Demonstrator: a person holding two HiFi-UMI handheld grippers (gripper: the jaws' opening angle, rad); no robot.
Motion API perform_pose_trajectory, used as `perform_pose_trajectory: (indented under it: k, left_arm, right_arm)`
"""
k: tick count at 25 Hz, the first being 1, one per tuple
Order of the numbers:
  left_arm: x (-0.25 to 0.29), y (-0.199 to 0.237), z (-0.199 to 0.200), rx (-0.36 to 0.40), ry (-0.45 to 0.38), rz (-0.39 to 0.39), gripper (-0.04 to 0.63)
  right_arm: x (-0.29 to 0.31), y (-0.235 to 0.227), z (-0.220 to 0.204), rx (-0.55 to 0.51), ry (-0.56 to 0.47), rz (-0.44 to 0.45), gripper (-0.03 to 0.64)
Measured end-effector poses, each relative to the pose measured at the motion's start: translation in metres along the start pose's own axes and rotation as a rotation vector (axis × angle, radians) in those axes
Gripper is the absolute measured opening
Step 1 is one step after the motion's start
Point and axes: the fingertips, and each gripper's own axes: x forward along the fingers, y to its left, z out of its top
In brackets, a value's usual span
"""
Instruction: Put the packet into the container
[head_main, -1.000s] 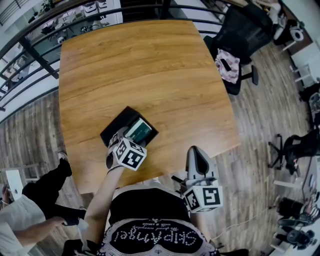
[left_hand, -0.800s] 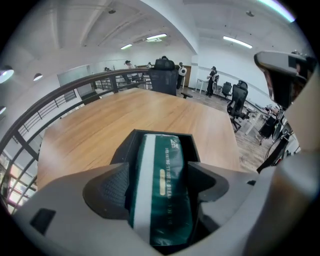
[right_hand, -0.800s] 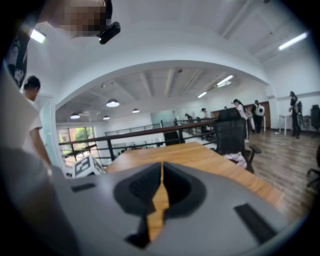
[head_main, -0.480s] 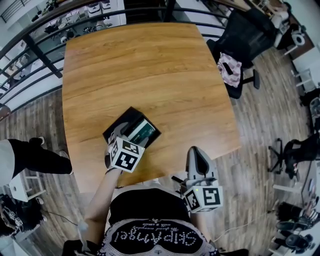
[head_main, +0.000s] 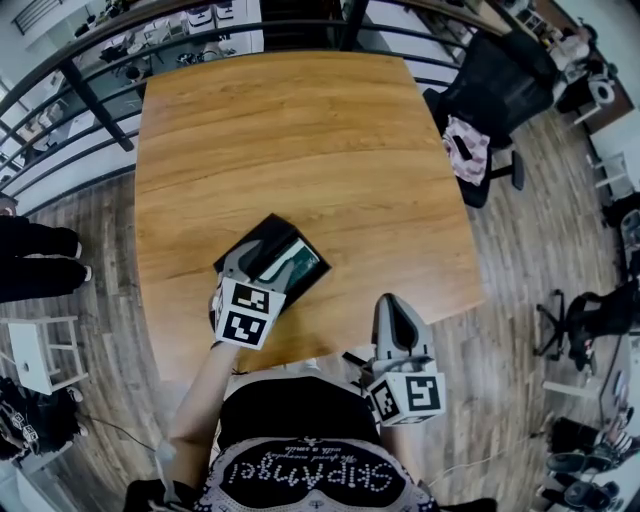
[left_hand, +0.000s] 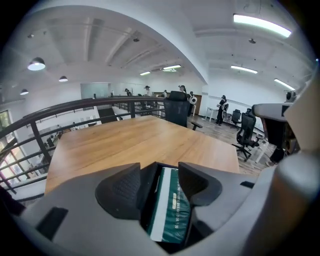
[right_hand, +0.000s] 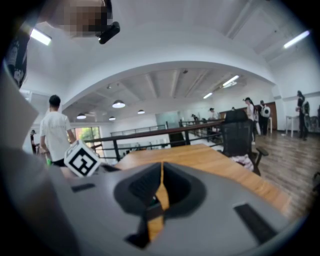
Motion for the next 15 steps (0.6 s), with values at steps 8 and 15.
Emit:
perform_pose_trajectory:
  k: [8, 15]
  left_arm:
    - [-0.032, 0.020, 0.032, -0.017, -0.156, 0.102, 0.131]
    - [-0.065, 0.033, 0.058, -0.004, -0.292, 0.166, 0.054]
  right_arm:
    - [-0.001, 0.008, 0.002, -0.010, -0.007, 0.015, 0.034]
    - [0.000, 0.019, 0.004, -0.026, -0.020, 0.034, 0.034]
